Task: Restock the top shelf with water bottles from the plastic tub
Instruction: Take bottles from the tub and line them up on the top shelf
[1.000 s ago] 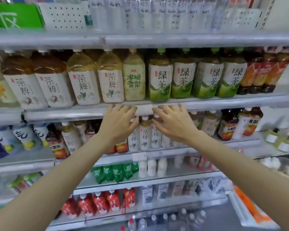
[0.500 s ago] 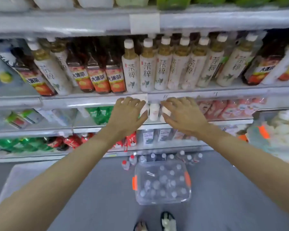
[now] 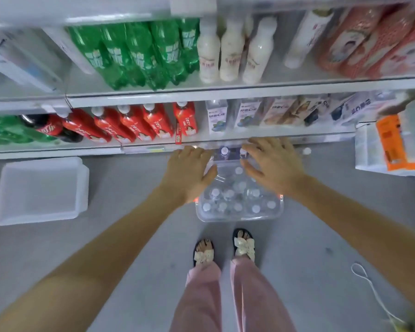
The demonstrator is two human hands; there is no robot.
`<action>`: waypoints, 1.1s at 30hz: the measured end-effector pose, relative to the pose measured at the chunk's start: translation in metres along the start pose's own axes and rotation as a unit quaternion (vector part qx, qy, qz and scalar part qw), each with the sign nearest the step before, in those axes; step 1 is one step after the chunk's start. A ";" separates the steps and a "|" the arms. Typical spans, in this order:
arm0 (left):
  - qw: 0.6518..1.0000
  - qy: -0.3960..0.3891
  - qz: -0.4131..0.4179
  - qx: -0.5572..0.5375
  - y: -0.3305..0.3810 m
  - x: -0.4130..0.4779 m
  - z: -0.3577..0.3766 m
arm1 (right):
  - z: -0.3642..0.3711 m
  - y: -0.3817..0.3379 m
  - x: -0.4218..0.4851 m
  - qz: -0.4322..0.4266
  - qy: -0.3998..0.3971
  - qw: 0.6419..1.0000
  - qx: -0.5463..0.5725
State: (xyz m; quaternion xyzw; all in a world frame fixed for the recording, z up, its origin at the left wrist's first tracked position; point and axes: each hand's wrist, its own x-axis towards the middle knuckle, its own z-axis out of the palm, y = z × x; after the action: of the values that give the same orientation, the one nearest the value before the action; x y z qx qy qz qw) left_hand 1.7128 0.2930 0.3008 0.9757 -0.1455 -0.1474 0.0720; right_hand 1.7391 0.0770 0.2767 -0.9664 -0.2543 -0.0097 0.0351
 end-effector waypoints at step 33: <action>0.976 -0.193 -0.050 -0.087 -0.027 0.093 0.343 | 0.367 0.006 -0.069 0.038 -0.219 0.974 0.053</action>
State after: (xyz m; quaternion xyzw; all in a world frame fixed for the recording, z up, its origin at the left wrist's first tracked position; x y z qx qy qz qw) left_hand 1.6994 0.2566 -0.0534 0.9246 -0.0945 -0.3489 0.1202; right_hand 1.6824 0.0650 -0.0923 -0.9509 -0.2193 0.2165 0.0298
